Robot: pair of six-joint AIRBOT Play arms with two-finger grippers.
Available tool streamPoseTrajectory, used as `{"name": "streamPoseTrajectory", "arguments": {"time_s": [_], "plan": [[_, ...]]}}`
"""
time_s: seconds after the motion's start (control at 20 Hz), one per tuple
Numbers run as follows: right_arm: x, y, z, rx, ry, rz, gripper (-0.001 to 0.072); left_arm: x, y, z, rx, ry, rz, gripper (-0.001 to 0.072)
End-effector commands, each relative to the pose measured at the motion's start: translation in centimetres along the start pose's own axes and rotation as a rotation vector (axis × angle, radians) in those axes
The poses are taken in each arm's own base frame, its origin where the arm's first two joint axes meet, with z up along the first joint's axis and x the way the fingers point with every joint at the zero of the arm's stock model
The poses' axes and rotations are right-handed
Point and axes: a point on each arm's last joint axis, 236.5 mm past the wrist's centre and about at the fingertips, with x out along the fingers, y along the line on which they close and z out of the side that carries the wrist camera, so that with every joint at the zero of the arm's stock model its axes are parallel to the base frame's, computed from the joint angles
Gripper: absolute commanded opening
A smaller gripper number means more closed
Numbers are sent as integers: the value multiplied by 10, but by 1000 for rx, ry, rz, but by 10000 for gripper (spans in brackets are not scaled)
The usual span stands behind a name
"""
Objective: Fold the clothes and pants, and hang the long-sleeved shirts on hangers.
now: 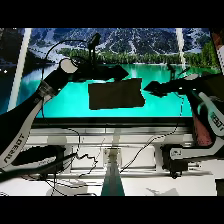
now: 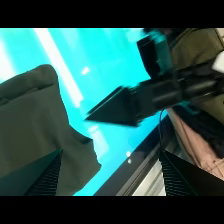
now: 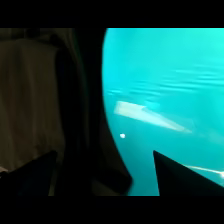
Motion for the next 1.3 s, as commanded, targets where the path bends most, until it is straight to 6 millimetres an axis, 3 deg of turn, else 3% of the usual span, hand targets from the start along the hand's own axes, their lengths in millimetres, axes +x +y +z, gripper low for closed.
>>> {"name": "streamPoseTrajectory", "arguments": {"time_s": [0.0,0.1,0.15,0.2,0.25,0.3,0.4,0.5,0.6,0.7,0.8,0.9,1.0,1.1,1.25], "plan": [[49,24,-4,5,33,45,694,-2,0,-1,-1,9,-5,698],[63,42,-6,-52,60,53,673,-2,0,-1,-1,8,-5,697],[67,51,-3,-91,54,48,625,-2,0,-1,-1,8,-5,698],[70,60,3,-131,42,41,446,-2,0,-1,-2,8,-4,697],[71,68,11,-163,20,34,202,-2,2,-1,3,10,1,697],[70,77,22,-192,-6,36,18,-2,4,-3,15,15,10,697],[55,96,48,-243,-63,48,15,-4,12,-6,57,33,45,695],[24,109,76,-292,-140,16,15,-13,21,-6,116,50,89,695],[-23,109,103,-314,-233,-72,15,-30,23,1,166,37,121,695],[-84,103,125,-302,-341,-179,15,-52,18,16,213,-9,147,694],[-157,93,139,-245,-488,-275,15,-78,10,30,271,-58,176,695],[-238,79,140,-156,-655,-362,15,-106,-7,41,331,-114,193,694],[-312,61,124,-24,-799,-431,15,-133,-31,51,387,-180,195,694],[-369,39,92,82,-880,-521,15,-158,-50,55,455,-229,213,695],[-438,-9,15,267,-906,-742,15,-186,-76,57,517,-293,213,695]]}}
